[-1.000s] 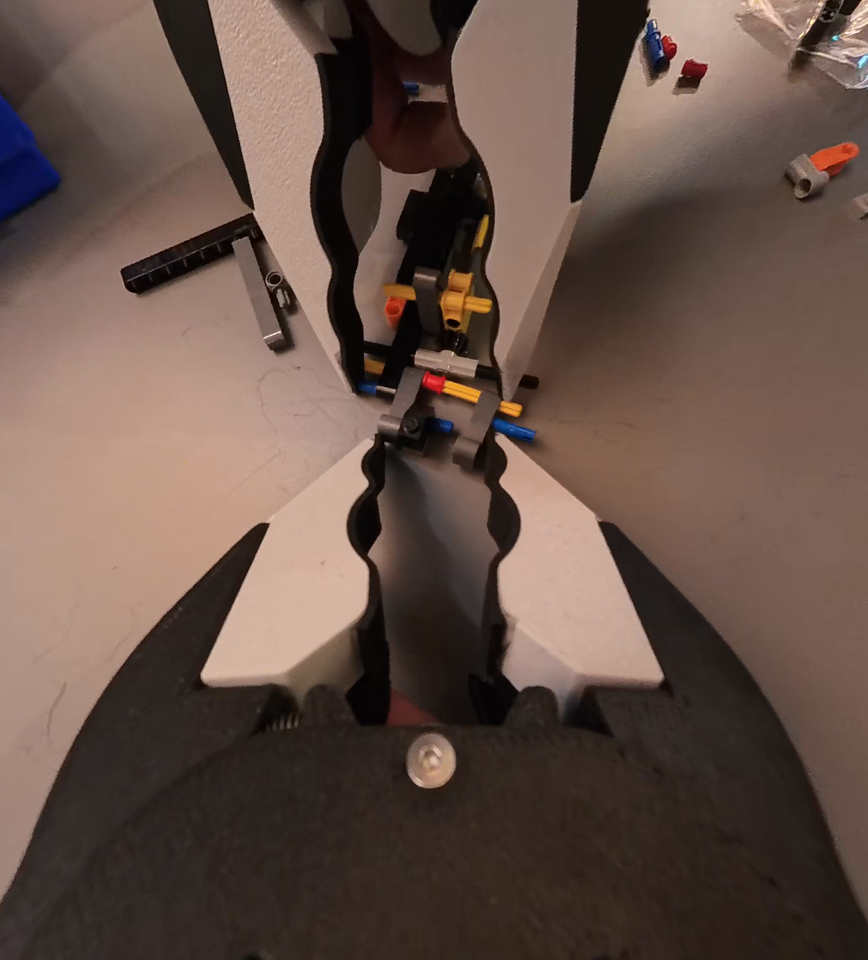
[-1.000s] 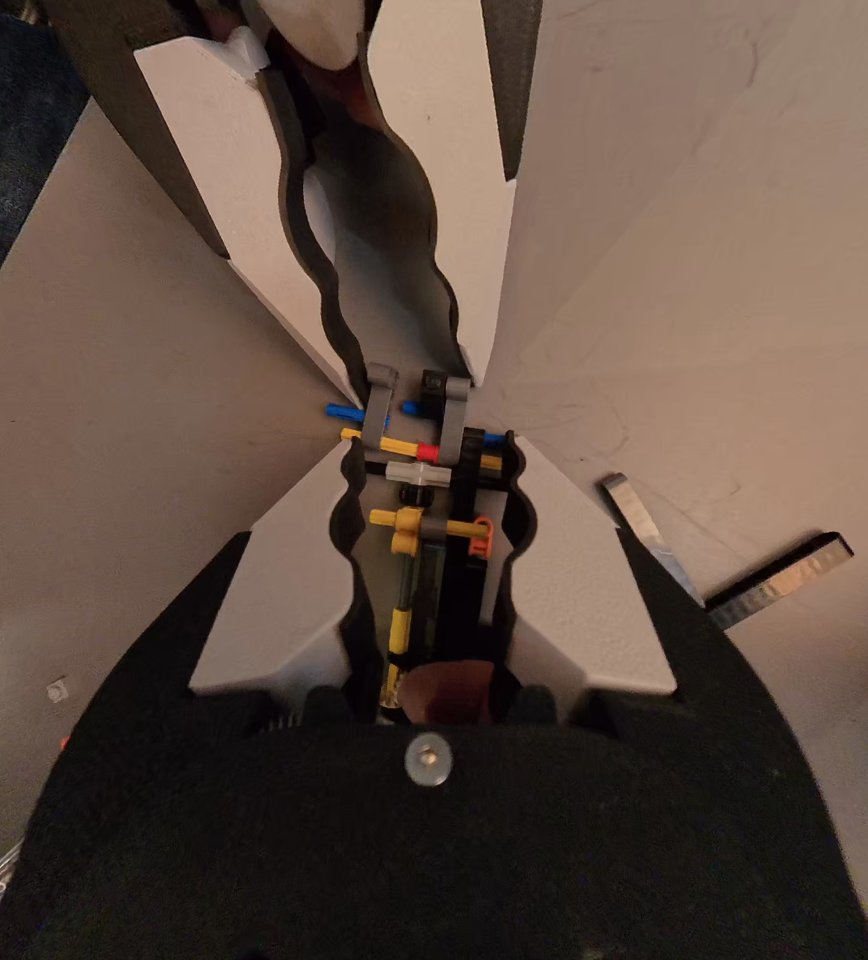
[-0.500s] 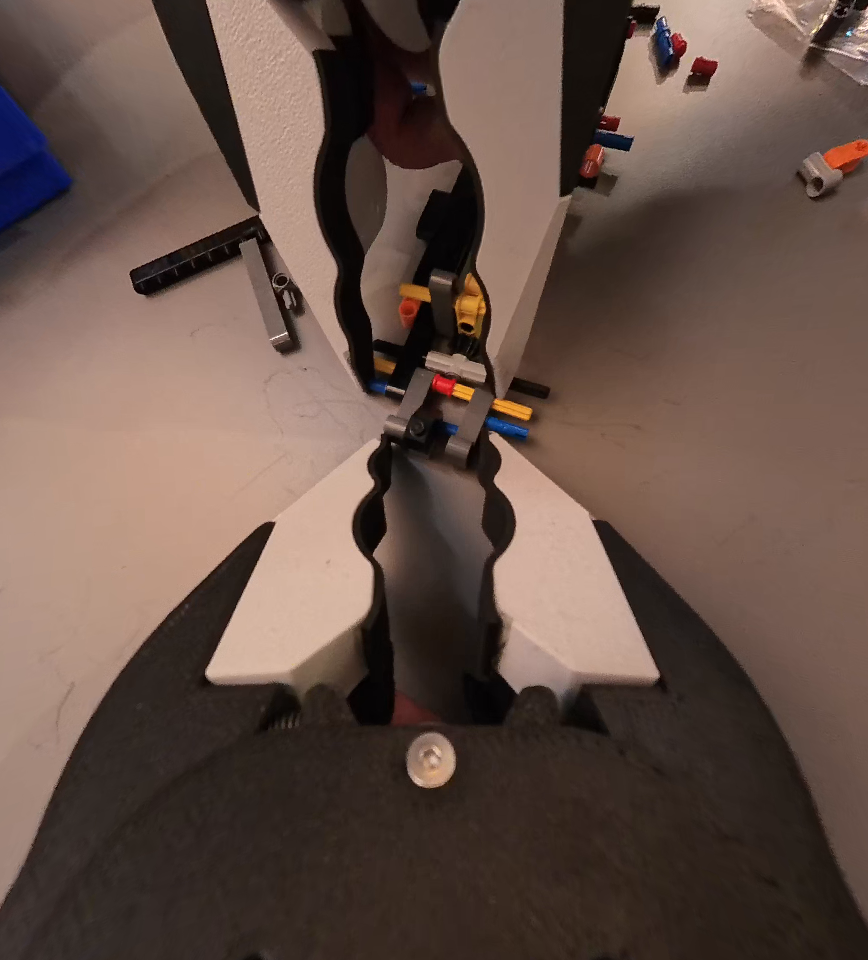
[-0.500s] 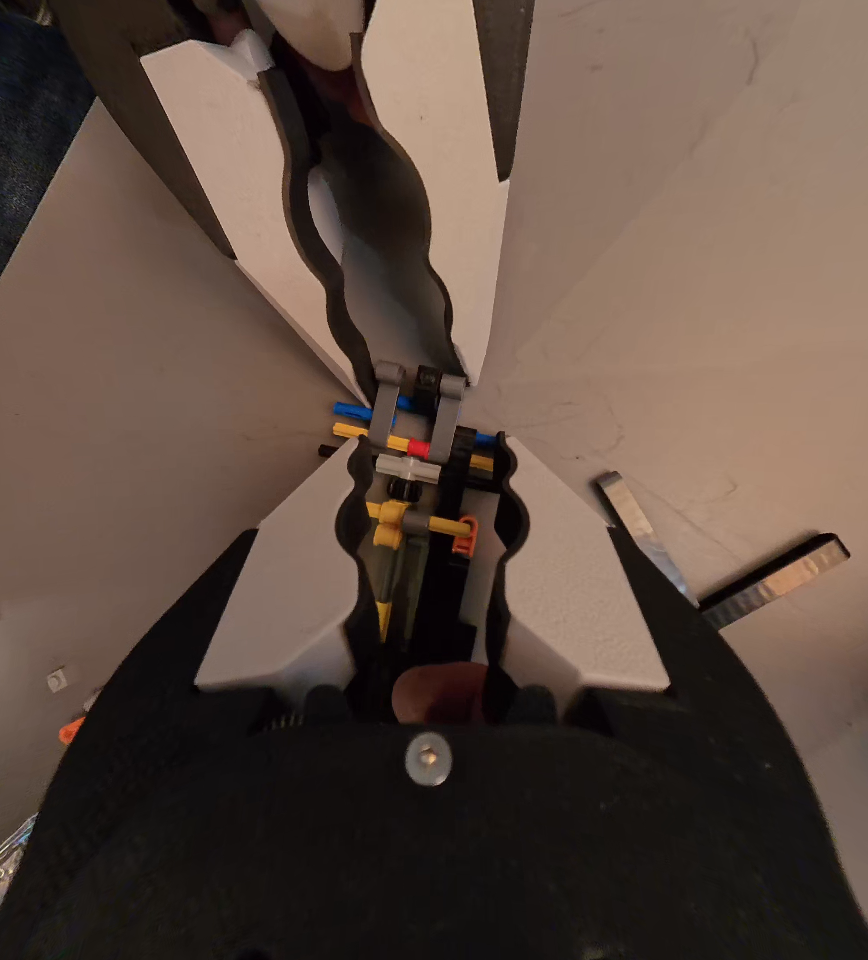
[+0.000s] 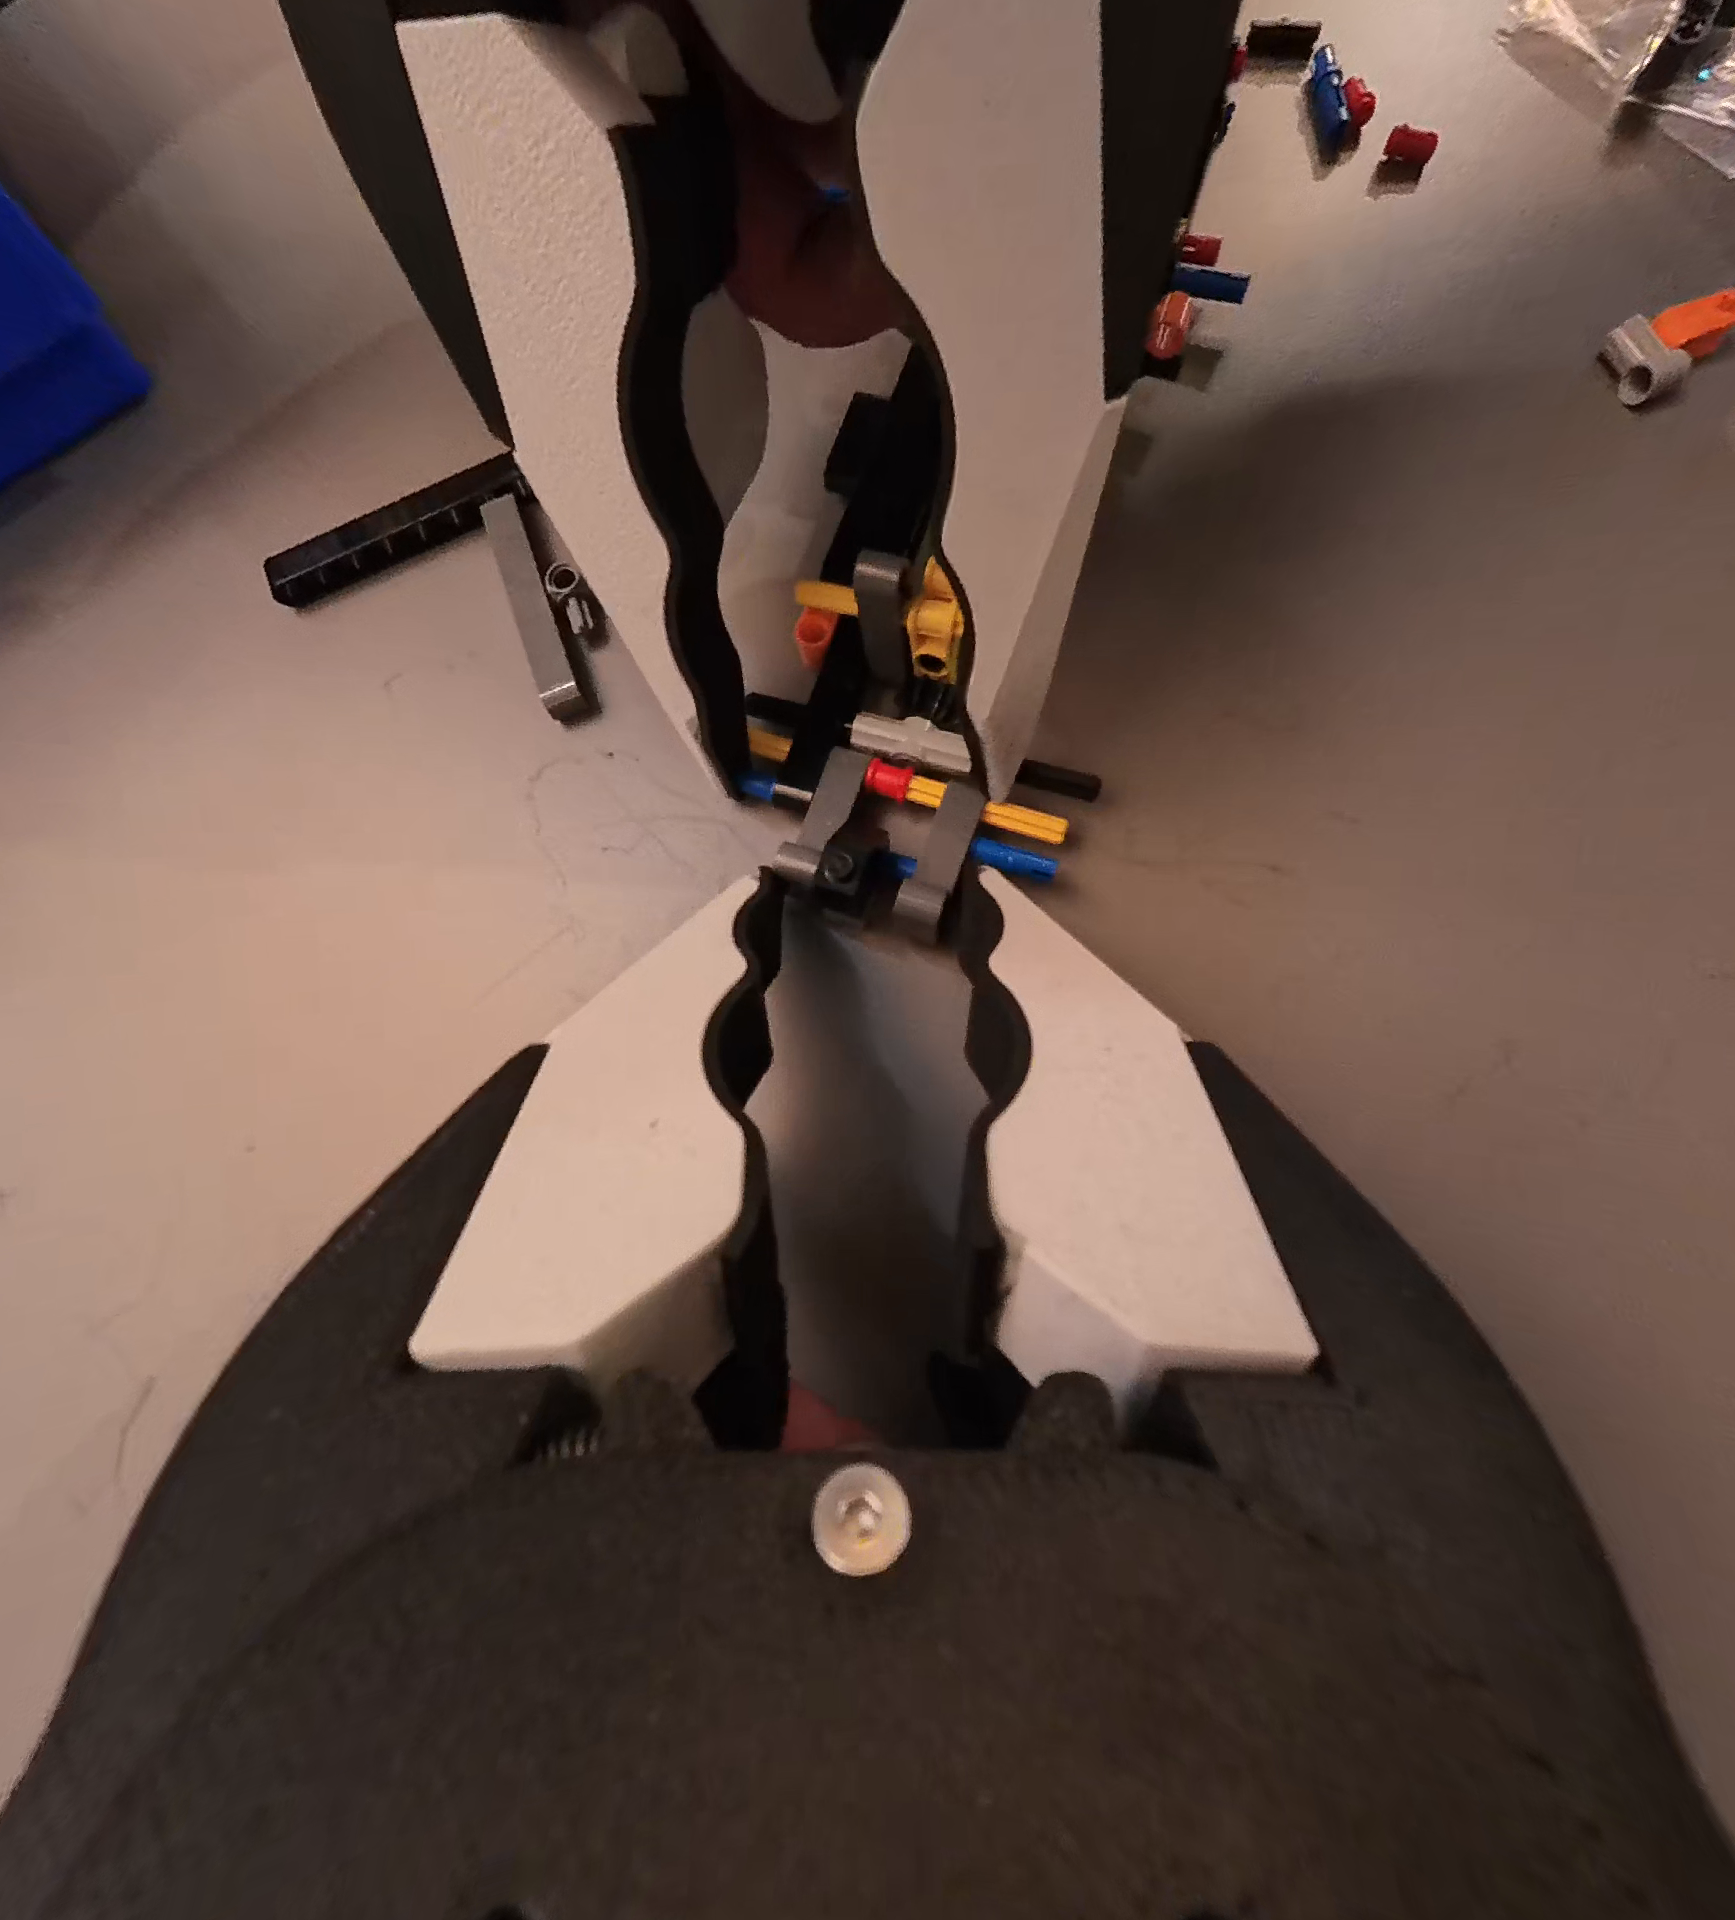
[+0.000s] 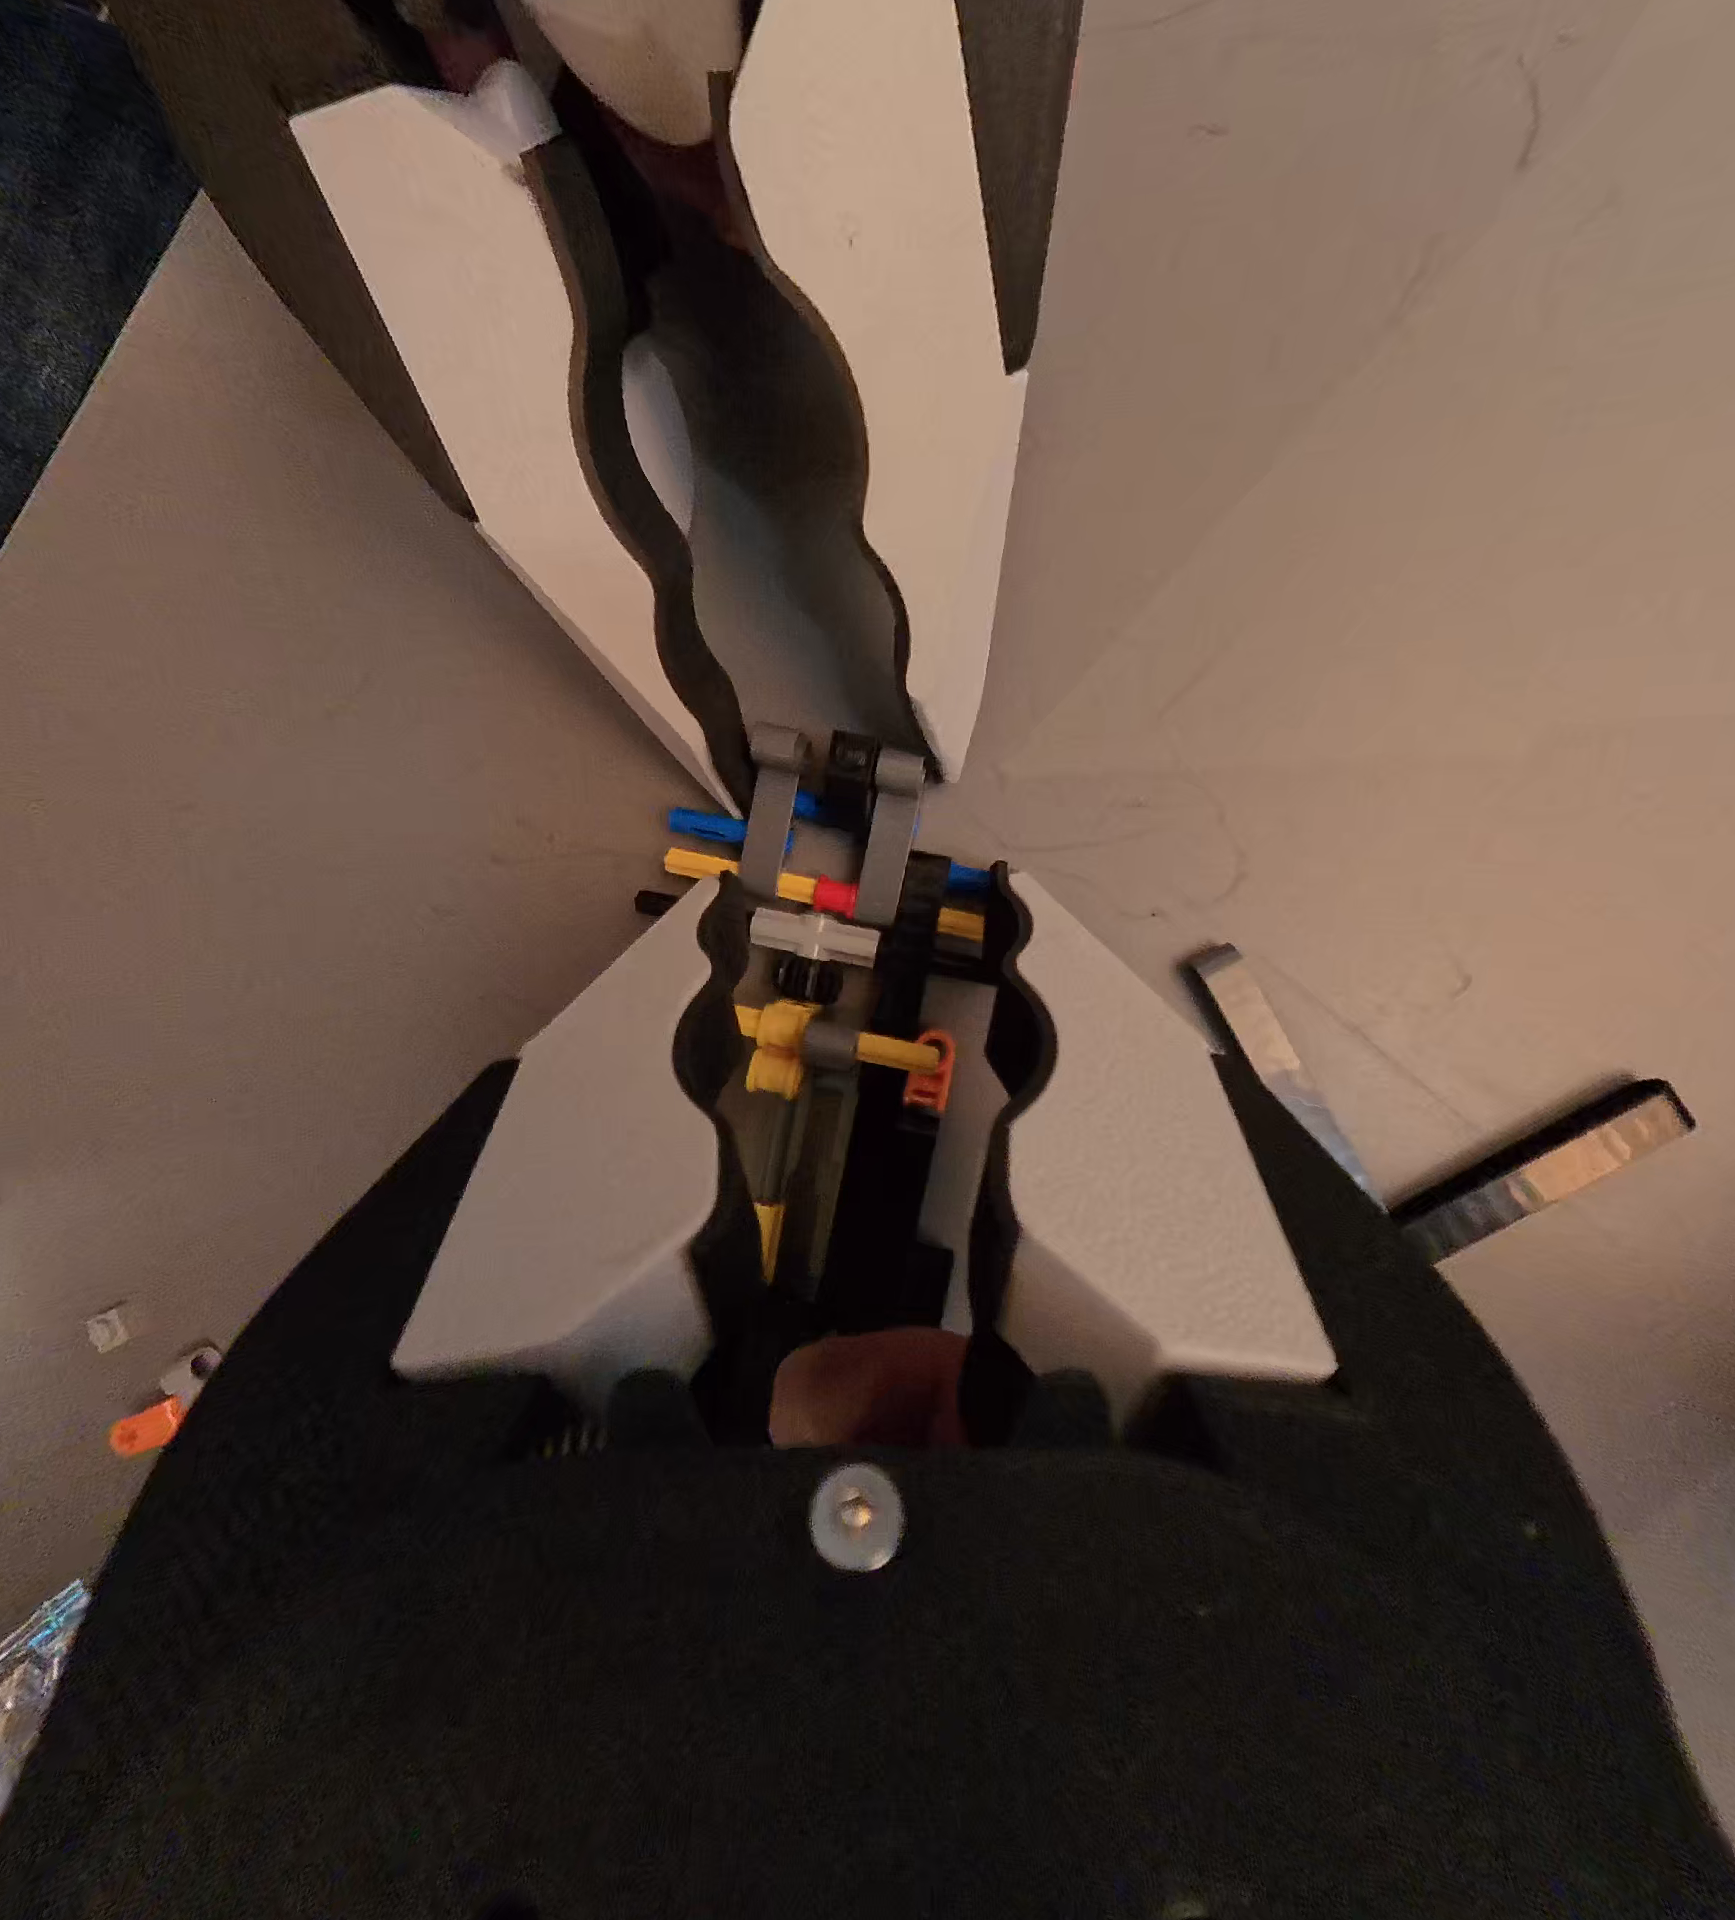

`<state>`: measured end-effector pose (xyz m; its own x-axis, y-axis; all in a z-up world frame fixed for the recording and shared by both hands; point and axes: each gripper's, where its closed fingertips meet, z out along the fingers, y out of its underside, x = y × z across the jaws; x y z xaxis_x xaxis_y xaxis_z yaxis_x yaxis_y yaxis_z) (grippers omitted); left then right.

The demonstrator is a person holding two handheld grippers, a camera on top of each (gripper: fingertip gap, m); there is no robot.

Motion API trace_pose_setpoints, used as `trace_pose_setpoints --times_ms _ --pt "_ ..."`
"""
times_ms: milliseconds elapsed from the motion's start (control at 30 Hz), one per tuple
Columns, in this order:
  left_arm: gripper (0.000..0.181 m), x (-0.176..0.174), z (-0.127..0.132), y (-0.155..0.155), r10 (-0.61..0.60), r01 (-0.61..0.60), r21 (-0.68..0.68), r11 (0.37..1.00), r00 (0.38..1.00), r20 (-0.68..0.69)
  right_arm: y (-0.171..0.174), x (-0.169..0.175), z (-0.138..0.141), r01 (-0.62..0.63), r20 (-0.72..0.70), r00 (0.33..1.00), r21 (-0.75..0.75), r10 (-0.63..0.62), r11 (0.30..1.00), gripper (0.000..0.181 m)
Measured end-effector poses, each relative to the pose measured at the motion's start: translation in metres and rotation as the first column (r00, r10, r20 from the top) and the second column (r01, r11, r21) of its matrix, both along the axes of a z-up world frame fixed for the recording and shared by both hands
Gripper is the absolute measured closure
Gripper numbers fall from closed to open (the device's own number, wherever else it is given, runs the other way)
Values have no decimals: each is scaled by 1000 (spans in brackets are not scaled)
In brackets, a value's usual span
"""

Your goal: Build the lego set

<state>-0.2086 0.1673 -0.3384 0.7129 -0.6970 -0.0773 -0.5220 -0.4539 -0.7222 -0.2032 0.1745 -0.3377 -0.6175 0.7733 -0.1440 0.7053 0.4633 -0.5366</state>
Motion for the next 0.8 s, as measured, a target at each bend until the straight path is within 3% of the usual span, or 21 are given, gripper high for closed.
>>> trace_pose_setpoints --times_ms 433,800 --pt "148 4 -1 -6 6 -6 -29 1000 1000 16 -2 5 2 57 -2 998 53 -57 997 128" --pt "128 -3 0 -9 -2 2 -10 1000 1000 15 2 22 13 149 -57 988 108 -144 983 121"
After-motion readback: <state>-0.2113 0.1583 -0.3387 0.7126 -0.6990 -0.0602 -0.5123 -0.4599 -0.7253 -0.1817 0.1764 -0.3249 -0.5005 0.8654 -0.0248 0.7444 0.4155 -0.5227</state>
